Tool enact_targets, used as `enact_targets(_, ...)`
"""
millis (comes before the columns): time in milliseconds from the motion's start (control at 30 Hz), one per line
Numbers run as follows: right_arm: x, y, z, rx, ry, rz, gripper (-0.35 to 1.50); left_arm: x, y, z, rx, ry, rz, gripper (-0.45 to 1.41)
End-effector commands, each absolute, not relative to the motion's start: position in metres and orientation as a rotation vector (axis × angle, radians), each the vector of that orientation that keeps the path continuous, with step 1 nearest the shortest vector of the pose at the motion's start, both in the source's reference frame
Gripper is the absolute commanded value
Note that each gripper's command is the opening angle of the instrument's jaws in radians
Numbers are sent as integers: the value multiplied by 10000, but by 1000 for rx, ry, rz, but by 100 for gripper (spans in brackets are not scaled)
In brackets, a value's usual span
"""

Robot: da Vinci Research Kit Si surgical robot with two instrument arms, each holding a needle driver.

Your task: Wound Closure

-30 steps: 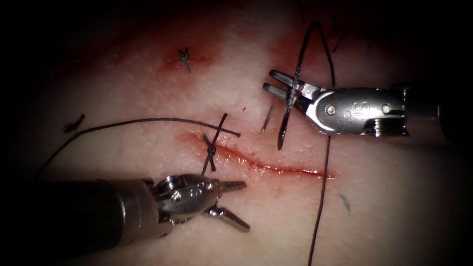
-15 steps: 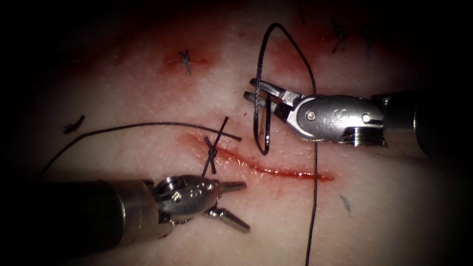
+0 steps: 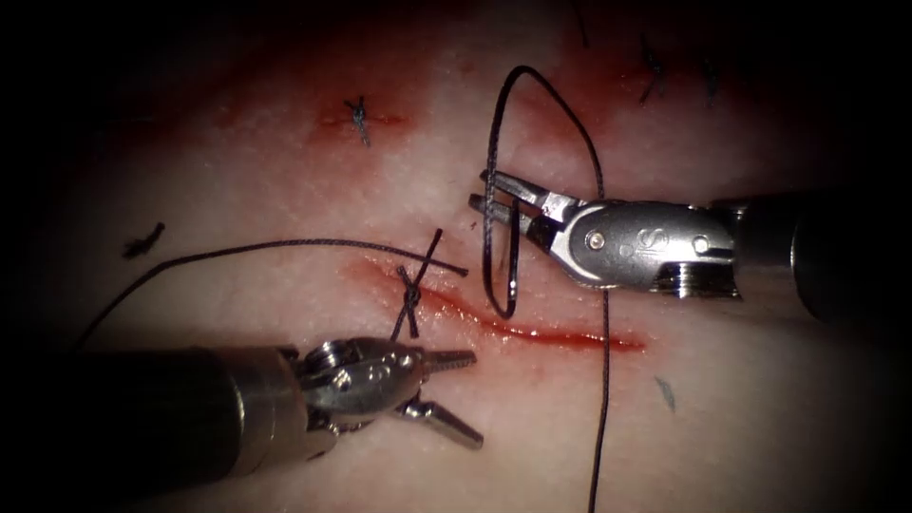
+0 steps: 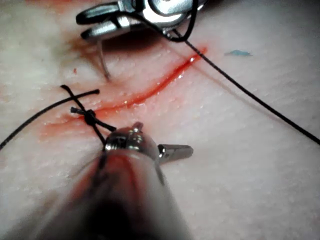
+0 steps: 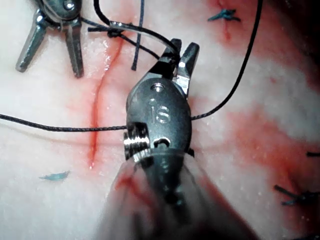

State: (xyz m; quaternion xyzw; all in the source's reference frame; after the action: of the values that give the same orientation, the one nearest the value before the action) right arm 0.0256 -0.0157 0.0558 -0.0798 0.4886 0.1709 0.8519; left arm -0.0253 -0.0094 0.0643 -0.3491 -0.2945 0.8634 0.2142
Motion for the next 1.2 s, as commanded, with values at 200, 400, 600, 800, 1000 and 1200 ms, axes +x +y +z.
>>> enact_targets(200,264,-160,567,-139,1018,379,-35,-261,-98,652,-967,-813,2395,74)
enact_targets(400,261,-145,562,-52,1041,553,-35,-261,-101,664,-962,-796,2407,71)
enact_targets(600,258,-128,558,60,1042,727,-35,-259,-109,685,-923,-779,2440,69)
enact_targets(800,253,-116,565,157,1027,866,-35,-247,-112,695,-885,-786,2450,69)
enact_targets(1000,252,-111,572,270,1002,953,-35,-242,-112,695,-881,-792,2450,69)
enact_targets(1200,256,-123,581,380,949,974,-35,-237,-110,693,-884,-801,2452,69)
